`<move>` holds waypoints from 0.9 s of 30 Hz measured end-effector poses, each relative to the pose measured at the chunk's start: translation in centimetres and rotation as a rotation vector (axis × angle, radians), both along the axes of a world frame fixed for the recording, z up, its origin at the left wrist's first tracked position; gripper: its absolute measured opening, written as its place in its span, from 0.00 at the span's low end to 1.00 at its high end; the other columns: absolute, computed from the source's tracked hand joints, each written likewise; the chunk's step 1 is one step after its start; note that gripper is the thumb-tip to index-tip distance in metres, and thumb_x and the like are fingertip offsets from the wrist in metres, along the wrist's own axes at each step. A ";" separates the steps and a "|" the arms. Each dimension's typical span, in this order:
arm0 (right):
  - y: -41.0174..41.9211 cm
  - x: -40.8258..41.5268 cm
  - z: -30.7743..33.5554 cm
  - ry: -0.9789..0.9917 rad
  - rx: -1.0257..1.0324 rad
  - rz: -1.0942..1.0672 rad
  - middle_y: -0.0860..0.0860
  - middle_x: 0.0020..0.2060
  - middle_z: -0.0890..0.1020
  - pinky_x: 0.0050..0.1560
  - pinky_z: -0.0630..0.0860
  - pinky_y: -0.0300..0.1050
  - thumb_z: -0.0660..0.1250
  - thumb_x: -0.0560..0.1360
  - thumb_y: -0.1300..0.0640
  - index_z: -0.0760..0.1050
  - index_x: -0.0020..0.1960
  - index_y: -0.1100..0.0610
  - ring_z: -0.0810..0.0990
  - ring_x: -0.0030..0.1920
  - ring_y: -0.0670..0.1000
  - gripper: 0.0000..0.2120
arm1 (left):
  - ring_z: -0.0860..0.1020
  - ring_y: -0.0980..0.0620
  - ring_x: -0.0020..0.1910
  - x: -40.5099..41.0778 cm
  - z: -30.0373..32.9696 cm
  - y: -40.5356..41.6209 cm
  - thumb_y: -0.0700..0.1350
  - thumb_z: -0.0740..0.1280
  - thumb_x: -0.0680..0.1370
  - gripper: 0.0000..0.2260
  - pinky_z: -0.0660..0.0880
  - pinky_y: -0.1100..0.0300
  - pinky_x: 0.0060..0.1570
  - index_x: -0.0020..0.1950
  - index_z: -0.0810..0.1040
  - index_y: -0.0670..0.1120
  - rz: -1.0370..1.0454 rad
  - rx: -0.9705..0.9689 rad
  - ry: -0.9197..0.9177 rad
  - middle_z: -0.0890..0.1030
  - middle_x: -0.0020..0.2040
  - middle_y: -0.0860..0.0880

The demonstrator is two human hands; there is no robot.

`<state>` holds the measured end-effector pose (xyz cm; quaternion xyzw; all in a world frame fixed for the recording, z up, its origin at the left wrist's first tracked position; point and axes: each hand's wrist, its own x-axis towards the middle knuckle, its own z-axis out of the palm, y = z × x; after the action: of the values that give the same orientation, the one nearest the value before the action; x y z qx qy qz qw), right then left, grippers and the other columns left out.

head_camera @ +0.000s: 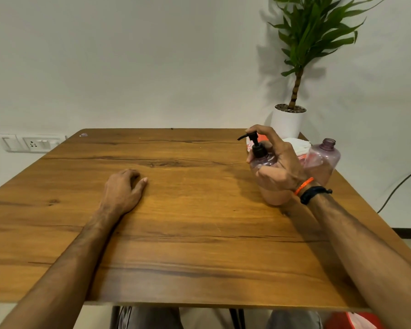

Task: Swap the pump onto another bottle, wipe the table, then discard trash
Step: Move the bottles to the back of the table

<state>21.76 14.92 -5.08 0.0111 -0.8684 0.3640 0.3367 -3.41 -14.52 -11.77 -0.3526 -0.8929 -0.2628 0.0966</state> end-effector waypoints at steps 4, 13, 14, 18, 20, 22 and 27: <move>-0.3 0.0 0.2 -0.001 0.011 0.009 0.51 0.38 0.83 0.45 0.82 0.51 0.63 0.60 0.60 0.66 0.69 0.46 0.83 0.41 0.55 0.37 | 0.78 0.43 0.59 0.1 0.1 0.1 0.52 0.65 0.78 0.18 0.74 0.49 0.61 0.62 0.78 0.40 -0.026 0.009 -0.012 0.81 0.59 0.42; -0.6 -0.1 0.5 0.007 0.027 -0.004 0.49 0.37 0.83 0.46 0.83 0.53 0.63 0.60 0.58 0.68 0.67 0.45 0.83 0.41 0.55 0.35 | 0.78 0.44 0.58 -0.4 -0.3 -0.1 0.52 0.65 0.78 0.18 0.74 0.50 0.59 0.62 0.78 0.41 -0.043 0.017 0.000 0.81 0.59 0.42; -0.7 -0.1 0.5 0.007 0.030 -0.003 0.49 0.37 0.83 0.46 0.83 0.53 0.63 0.60 0.58 0.68 0.67 0.45 0.83 0.41 0.54 0.35 | 0.78 0.43 0.58 -0.5 -0.3 -0.1 0.52 0.65 0.78 0.18 0.73 0.50 0.59 0.62 0.78 0.41 -0.040 0.016 0.004 0.81 0.59 0.42; -0.8 0.1 0.8 0.019 0.047 -0.008 0.50 0.37 0.83 0.45 0.83 0.52 0.63 0.60 0.57 0.69 0.65 0.48 0.83 0.40 0.53 0.33 | 0.78 0.43 0.57 -0.6 -0.4 0.0 0.53 0.65 0.78 0.18 0.73 0.50 0.58 0.61 0.78 0.41 -0.035 0.014 0.012 0.81 0.58 0.42; -1.0 0.1 1.0 0.010 0.064 -0.007 0.49 0.37 0.84 0.44 0.82 0.48 0.63 0.60 0.56 0.69 0.64 0.50 0.83 0.40 0.51 0.31 | 0.78 0.43 0.58 -0.7 -0.5 0.0 0.53 0.65 0.78 0.18 0.73 0.50 0.59 0.62 0.78 0.41 -0.036 0.013 0.006 0.81 0.59 0.42; -1.1 0.1 1.2 -0.005 0.090 -0.001 0.49 0.37 0.83 0.45 0.81 0.41 0.64 0.60 0.57 0.69 0.65 0.49 0.83 0.40 0.48 0.32 | 0.78 0.43 0.58 -0.8 -0.5 0.0 0.53 0.65 0.78 0.18 0.73 0.50 0.59 0.62 0.78 0.41 -0.037 0.011 0.003 0.81 0.59 0.43; -1.1 0.3 0.8 -0.002 0.097 -0.004 0.48 0.39 0.83 0.47 0.80 0.38 0.64 0.61 0.59 0.66 0.69 0.46 0.83 0.43 0.49 0.36 | 0.78 0.44 0.57 -1.1 -0.7 0.0 0.54 0.65 0.78 0.19 0.74 0.50 0.58 0.61 0.78 0.42 -0.036 0.012 0.000 0.81 0.58 0.43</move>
<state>22.04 13.87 -4.32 0.0251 -0.8853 0.3207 0.3357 -4.50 -14.54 -12.50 -0.3680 -0.8849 -0.2697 0.0939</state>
